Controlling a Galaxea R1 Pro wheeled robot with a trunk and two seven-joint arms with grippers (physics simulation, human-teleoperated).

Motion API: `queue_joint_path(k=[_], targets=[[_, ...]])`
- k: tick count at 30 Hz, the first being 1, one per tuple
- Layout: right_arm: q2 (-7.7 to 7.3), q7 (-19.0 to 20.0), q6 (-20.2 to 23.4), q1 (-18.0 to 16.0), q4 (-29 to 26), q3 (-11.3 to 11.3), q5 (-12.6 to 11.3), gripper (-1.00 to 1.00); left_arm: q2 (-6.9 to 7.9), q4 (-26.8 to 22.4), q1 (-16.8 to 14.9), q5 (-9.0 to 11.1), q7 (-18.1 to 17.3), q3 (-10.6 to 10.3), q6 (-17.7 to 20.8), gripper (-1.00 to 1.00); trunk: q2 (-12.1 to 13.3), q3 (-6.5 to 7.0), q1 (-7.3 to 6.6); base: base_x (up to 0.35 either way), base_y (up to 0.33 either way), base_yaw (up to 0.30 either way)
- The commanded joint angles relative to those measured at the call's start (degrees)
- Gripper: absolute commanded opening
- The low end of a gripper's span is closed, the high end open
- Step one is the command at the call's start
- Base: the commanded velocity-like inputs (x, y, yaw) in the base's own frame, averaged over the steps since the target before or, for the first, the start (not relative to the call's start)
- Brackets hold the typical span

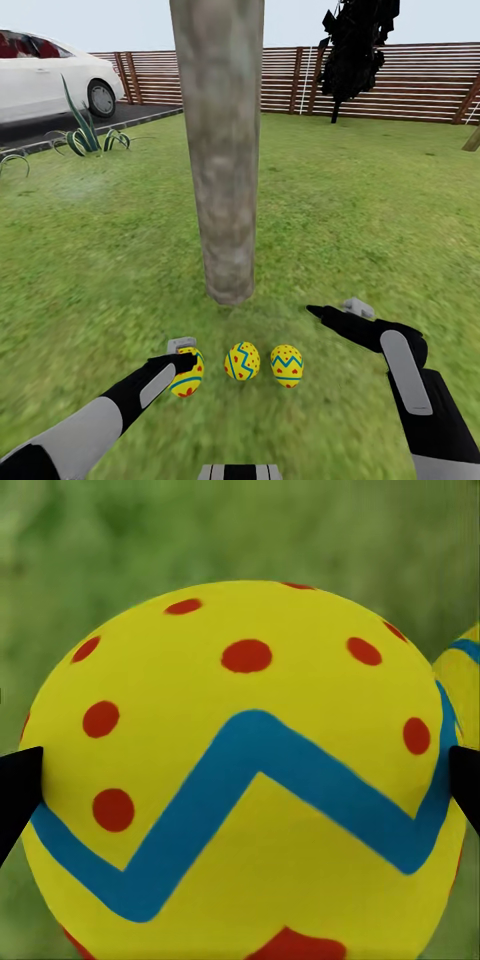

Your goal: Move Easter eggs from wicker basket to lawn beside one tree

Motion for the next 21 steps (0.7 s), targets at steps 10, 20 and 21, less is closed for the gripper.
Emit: queue_joint_path(k=[10, 20, 21], targets=[[-0.15, 0.11, 1.44, 0.05, -0.05, -2.16, -0.63, 1.00, 0.45, -0.21, -0.18, 0.50, 0.48, -0.46, -0.25, -1.00, -0.16, -2.26, 0.25, 0.000, 0.000, 0.000], [-0.04, 1.04, 1.57, 0.14, -0.05, -4.25, -0.67, 1.00, 0.35, -0.30, -2.06, 0.50, 0.48, -0.39, -1.42, -1.00, -0.29, -4.48, 0.50, 0.000, 0.000, 0.000], [-0.04, 1.05, 1.59, 0.14, -0.05, -4.26, -0.67, 1.00, 0.30, -0.38, -2.36, 0.50, 0.48, -0.38, -1.44, -1.00, -0.30, -4.70, 0.53, 0.000, 0.000, 0.000]])
